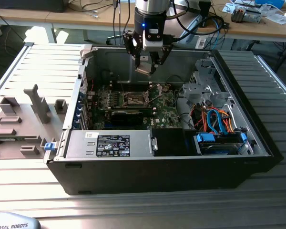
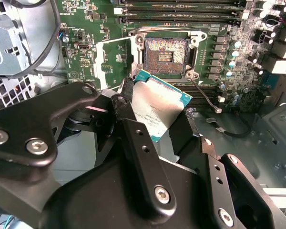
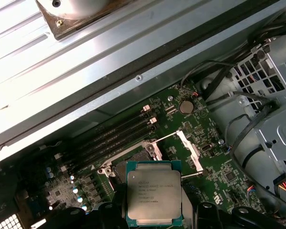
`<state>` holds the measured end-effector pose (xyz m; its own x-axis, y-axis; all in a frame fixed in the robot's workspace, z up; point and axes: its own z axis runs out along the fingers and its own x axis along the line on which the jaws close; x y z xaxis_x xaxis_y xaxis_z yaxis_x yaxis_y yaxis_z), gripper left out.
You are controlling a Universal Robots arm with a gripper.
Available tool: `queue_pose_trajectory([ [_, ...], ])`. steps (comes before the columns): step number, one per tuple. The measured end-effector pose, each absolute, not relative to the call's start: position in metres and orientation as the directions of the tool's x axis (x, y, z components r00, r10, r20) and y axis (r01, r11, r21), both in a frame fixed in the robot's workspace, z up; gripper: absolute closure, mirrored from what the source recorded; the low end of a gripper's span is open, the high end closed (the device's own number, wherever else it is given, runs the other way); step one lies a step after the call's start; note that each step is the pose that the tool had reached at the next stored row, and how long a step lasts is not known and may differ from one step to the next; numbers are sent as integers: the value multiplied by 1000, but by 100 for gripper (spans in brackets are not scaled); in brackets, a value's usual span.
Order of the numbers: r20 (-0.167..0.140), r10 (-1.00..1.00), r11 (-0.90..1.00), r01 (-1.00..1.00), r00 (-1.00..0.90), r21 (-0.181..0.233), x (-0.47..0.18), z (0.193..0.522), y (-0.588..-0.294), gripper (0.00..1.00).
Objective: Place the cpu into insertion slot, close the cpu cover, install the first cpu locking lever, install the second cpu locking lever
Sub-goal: 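Place the cpu into insertion slot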
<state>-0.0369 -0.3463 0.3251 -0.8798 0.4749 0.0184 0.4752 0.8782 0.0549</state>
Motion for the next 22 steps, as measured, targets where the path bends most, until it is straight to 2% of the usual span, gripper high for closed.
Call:
queue_pose_trajectory([
  [22, 18, 488, 871, 488, -873, 55, -37, 325, -346, 46],
])
